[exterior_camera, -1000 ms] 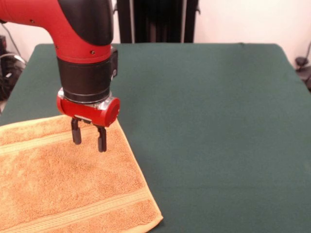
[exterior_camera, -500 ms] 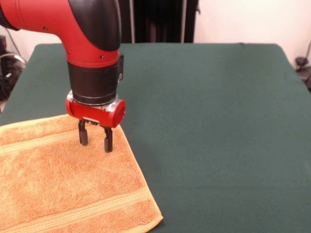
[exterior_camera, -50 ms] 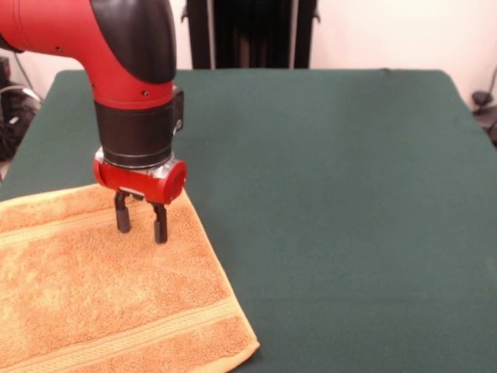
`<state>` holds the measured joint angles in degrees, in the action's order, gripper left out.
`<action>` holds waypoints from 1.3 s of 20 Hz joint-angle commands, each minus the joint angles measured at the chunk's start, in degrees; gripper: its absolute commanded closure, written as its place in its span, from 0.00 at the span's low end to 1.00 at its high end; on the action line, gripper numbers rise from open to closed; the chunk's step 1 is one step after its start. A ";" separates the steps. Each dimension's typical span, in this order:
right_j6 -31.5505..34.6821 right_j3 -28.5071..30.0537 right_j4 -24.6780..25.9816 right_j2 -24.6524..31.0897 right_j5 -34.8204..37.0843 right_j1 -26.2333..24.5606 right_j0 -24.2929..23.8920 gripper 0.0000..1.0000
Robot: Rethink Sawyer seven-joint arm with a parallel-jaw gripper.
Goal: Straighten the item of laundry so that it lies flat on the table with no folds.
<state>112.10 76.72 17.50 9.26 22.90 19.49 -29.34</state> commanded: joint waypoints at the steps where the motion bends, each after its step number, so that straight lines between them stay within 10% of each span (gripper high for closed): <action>1: -2.54 7.23 2.65 5.85 0.04 -3.37 0.31 0.00; 26: 0.31 9.10 3.76 4.00 -2.24 -4.08 2.41 0.00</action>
<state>112.10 77.15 17.53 10.04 22.66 19.62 -29.79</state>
